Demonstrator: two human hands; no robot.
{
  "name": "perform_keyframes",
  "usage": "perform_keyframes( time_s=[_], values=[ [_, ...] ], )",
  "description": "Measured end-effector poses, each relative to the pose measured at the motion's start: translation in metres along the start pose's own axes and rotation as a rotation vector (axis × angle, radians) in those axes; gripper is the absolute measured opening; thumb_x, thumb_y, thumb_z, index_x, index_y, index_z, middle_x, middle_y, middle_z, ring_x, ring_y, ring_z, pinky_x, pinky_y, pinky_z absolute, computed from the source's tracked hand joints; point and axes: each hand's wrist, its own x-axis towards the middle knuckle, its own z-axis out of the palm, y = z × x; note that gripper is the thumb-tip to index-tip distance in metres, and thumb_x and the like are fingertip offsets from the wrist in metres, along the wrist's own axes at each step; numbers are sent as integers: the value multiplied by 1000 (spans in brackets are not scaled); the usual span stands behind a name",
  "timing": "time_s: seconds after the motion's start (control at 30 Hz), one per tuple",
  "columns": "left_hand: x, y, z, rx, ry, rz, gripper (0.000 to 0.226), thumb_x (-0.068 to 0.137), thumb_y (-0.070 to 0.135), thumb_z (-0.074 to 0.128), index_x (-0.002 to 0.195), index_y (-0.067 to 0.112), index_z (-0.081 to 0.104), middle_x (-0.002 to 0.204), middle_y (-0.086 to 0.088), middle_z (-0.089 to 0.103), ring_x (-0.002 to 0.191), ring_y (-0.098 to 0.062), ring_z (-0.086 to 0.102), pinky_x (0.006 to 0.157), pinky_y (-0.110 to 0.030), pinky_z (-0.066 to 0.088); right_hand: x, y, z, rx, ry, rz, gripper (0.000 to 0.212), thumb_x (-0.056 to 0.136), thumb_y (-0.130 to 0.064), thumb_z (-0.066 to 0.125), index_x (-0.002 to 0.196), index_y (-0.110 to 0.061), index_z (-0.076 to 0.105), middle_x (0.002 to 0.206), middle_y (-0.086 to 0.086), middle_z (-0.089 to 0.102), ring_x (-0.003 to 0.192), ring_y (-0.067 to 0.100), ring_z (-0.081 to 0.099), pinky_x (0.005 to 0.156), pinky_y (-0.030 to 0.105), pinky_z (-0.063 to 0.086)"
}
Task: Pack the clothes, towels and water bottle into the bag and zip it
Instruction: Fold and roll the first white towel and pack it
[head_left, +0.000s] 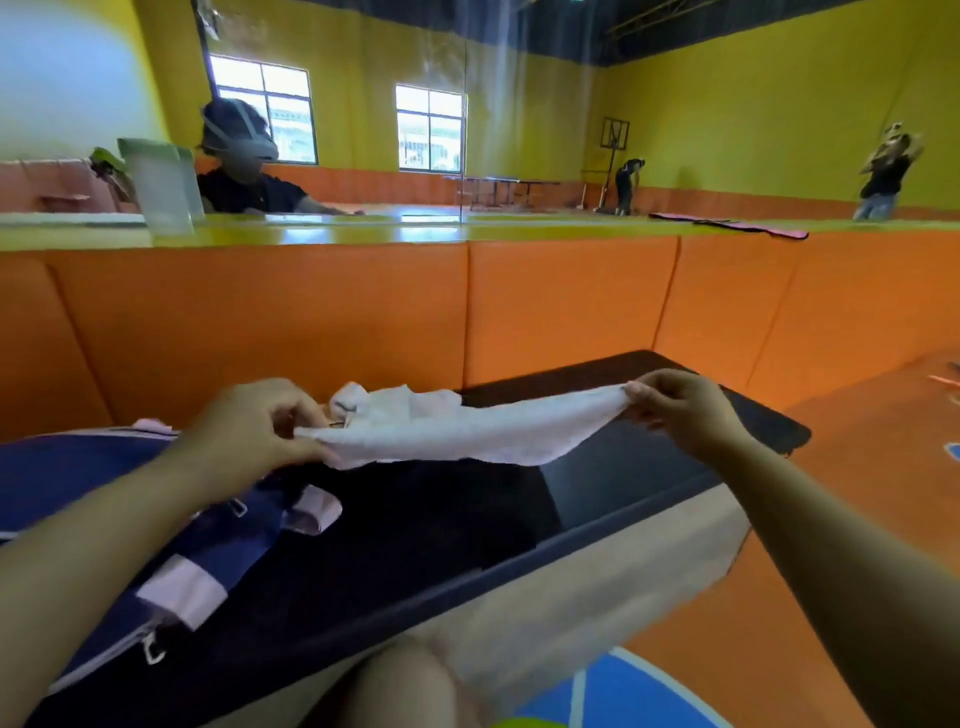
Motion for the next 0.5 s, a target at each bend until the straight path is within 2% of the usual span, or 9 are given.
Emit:
perform_keyframes(
  time_s=[0.07, 0.17, 0.23, 0.3, 0.43, 0.5],
  values=[
    [-23, -11, 15, 2, -114, -57, 23, 61, 14, 86, 63, 27, 68, 75, 7, 66, 71, -5, 59, 61, -24, 43, -25, 19, 8, 9, -81, 109, 11, 87, -20, 64, 89, -10, 68, 75, 7, 69, 70, 19, 63, 69, 32, 53],
    [-47, -20, 29, -46, -223, -107, 22, 66, 13, 83, 74, 29, 71, 80, 6, 69, 75, -3, 62, 67, -20, 43, -54, 37, 16, 91, -140, 198, 6, 86, -11, 65, 91, -10, 69, 78, 8, 69, 71, 18, 65, 62, 22, 54],
    [-56, -24, 34, -72, -224, -118, 23, 69, 11, 80, 78, 30, 72, 84, 7, 69, 79, 1, 61, 70, -20, 45, -65, 44, 16, 138, -162, 233, 13, 84, -3, 66, 93, -11, 69, 86, 9, 70, 76, 18, 67, 63, 19, 55],
    [-60, -27, 37, -70, -199, -111, 21, 71, 11, 78, 76, 30, 73, 85, 5, 68, 79, 0, 60, 73, -25, 48, -73, 47, 15, 163, -174, 243, 17, 84, 3, 64, 91, -12, 68, 89, 11, 69, 78, 18, 67, 63, 18, 54],
    [-67, -32, 42, -155, -214, -124, 17, 73, 8, 76, 72, 24, 74, 87, 5, 70, 82, -2, 62, 79, -26, 48, -84, 48, 14, 138, -123, 190, 11, 88, -3, 61, 88, -12, 67, 86, 7, 65, 77, 15, 61, 66, 18, 51],
    [-70, -32, 42, -210, -226, -159, 14, 74, 10, 76, 71, 23, 73, 81, 6, 72, 78, -10, 65, 72, -22, 48, -89, 48, 13, 109, -106, 154, 12, 90, -6, 58, 96, -10, 67, 92, 2, 67, 77, 3, 64, 65, 10, 49]
  ],
)
